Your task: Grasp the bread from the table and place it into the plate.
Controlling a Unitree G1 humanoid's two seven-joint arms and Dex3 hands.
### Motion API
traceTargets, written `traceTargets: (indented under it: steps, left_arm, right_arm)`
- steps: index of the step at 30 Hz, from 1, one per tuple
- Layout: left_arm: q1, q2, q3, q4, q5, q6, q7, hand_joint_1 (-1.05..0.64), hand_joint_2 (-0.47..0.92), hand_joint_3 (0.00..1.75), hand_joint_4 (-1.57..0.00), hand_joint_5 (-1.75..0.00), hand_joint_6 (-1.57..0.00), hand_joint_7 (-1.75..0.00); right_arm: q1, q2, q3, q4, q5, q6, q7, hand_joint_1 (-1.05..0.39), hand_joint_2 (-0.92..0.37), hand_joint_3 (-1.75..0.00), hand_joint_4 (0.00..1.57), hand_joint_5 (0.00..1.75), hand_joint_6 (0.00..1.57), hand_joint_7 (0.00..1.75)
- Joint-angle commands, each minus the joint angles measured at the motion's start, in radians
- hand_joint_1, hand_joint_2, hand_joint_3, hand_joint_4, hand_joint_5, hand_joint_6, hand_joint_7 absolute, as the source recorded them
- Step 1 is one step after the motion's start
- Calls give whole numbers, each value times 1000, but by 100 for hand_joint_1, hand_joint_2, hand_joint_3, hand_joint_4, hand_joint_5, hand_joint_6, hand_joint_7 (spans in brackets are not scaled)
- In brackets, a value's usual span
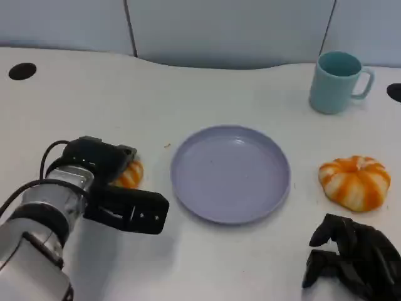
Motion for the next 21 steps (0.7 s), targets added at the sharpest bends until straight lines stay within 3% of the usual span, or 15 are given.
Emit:
traceTargets:
  steps: [1, 7, 8, 9, 10, 11, 12, 13, 14, 16, 18, 21]
  left_arm:
    - [37, 7, -7, 9, 1, 1, 46, -32, 92, 4, -55, -20, -53, -7]
    - [39, 11, -5, 10, -2, -7, 65, -30, 92, 2, -65, -21, -64, -4]
    - [42, 19, -4, 7, -1, -25, 103, -30, 92, 2, -67, -51, -71, -10]
    - [45, 26, -3, 5, 0, -38, 131, -31, 92, 9, -72, -111, -86, -25]
    - [45, 32, -9, 5, 7, -46, 158, -31, 92, 12, -74, -142, -93, -32]
    - [43, 37, -15, 4, 15, -50, 184, -30, 92, 21, -74, -161, -81, -84]
    - [42, 40, -18, 4, 18, -54, 208, -29, 92, 25, -74, -168, -67, -123]
    - [39, 45, -23, 3, 23, -60, 234, -27, 92, 24, -76, -172, -60, -144]
    - [38, 48, -26, 4, 25, -65, 251, -25, 92, 24, -76, -173, -58, -153]
    - [30, 55, -33, 3, 31, -70, 284, -25, 92, 24, -75, -174, -56, -159]
    - [24, 57, -37, 4, 33, -70, 300, -26, 92, 21, -71, -175, -58, -146]
    - [11, 61, -40, 1, 34, -71, 314, -26, 92, 22, -71, -175, -61, -145]
  right_arm:
    - [20, -11, -8, -8, 0, 6, -12, -43, -92, -45, 121, 113, 112, 105]
    - [22, -11, -7, -12, 1, 7, -13, -43, -92, -45, 121, 113, 112, 105]
    - [25, -7, -6, -16, 3, 14, -16, -42, -92, -45, 121, 112, 112, 105]
    - [27, -4, -5, -19, 5, 18, -19, -42, -92, -45, 121, 112, 111, 105]
    - [29, -2, -3, -20, 5, 20, -21, -41, -92, -45, 121, 112, 111, 105]
    - [29, -1, -2, -20, 3, 20, -22, -42, -92, -45, 120, 112, 110, 105]
    - [29, 0, -1, -17, 3, 18, -22, -42, -92, -44, 120, 112, 110, 105]
    - [29, 1, 0, -18, 2, 16, -22, -42, -92, -44, 120, 112, 110, 105]
    - [29, 1, 1, -19, 1, 15, -22, -42, -92, -44, 120, 112, 110, 105]
    - [27, 3, -2, -23, 8, 34, -26, -42, -92, -44, 120, 112, 110, 105]
    - [24, 4, -5, -24, 13, 47, -30, -42, -92, -43, 121, 112, 111, 105]
    - [20, 0, -2, -13, 5, 39, -29, -42, -92, -42, 121, 111, 111, 105]
